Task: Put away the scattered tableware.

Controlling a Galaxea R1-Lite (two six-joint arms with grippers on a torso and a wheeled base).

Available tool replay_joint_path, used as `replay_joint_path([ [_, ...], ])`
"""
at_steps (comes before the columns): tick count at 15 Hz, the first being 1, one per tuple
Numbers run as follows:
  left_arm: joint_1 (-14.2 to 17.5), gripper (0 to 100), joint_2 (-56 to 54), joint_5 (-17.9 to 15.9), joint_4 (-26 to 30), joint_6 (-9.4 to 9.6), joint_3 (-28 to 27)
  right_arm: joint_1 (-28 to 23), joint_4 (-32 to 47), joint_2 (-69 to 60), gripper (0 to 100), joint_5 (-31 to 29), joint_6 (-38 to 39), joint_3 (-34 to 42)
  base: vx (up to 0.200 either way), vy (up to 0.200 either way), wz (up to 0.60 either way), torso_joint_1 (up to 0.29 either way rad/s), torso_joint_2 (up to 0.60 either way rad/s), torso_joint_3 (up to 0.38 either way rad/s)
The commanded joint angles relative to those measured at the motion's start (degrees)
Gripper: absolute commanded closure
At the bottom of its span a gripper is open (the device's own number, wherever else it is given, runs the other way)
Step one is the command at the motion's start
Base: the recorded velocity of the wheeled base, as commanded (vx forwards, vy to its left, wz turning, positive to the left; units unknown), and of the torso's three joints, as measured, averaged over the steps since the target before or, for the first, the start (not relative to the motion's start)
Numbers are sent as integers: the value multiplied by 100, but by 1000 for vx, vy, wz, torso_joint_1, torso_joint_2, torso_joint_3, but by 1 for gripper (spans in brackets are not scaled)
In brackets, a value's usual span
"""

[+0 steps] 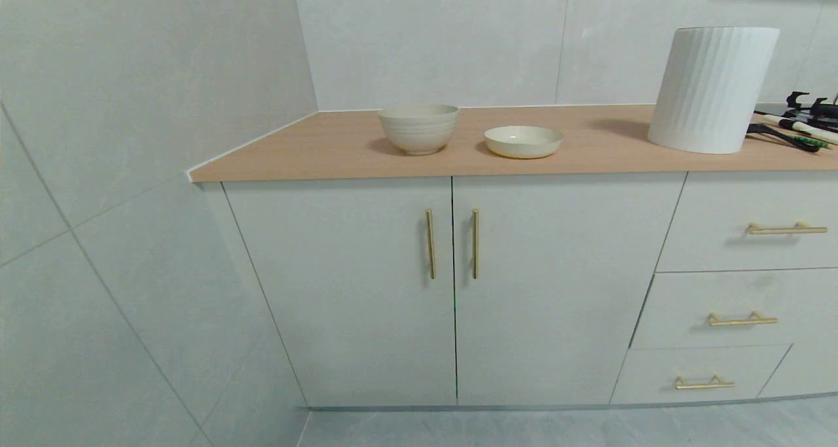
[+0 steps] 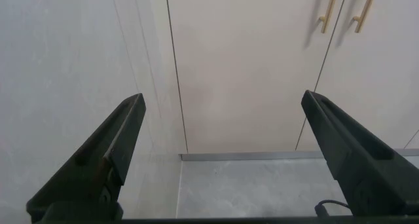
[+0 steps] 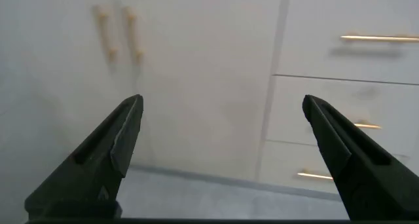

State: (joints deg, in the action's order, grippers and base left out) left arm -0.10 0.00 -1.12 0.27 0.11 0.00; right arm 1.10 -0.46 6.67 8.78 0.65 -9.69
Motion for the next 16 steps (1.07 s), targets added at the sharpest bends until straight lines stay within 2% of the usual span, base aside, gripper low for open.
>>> replay_joint_path([
  [1,1,0,0,-2,0,-2,0,242,-24,1557,0,713,23,-499,0,0,0,0,0,0],
  [4,1,0,0,-2,0,-2,0,382,-42,3183,0,810,14,-1184,0,0,0,0,0,0],
  [8,-8,0,0,-2,0,7,0,1622,-543,5301,0,801,23,-2063,0,0,0,0,0,0],
  [13,1,0,0,-2,0,-2,0,2307,-1791,7525,0,792,401,-2942,0,0,0,0,0,0],
  [16,1,0,0,-2,0,-2,0,2624,-1922,8386,0,783,718,-3742,0,0,0,0,0,0],
])
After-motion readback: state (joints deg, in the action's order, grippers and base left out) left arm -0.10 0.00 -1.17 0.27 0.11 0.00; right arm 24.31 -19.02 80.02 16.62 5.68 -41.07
